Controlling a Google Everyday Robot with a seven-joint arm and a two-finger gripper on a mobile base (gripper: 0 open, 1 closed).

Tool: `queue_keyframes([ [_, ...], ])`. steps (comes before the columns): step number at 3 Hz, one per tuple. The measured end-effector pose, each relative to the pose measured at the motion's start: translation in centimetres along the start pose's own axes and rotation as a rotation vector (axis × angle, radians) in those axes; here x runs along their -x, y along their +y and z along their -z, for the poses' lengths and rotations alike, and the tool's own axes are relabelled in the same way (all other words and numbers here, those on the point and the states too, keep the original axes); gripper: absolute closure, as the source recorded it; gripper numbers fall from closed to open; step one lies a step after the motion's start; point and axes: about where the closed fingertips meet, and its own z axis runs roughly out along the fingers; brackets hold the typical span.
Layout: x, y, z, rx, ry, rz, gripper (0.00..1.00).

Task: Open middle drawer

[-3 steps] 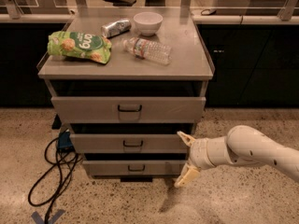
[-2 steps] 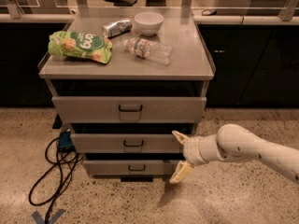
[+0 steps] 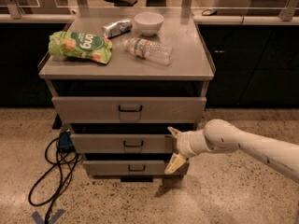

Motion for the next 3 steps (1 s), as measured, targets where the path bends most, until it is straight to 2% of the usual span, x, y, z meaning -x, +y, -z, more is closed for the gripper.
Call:
queue_keyframes([
  [1, -0.1, 0.2, -0.6, 0.000, 0.044, 0.005, 0.00],
  [2, -2.8, -0.7, -2.8, 0.008, 0.117, -0.037, 0.00],
  [3, -2.8, -0.7, -2.9, 0.008, 0.117, -0.038, 0.00],
])
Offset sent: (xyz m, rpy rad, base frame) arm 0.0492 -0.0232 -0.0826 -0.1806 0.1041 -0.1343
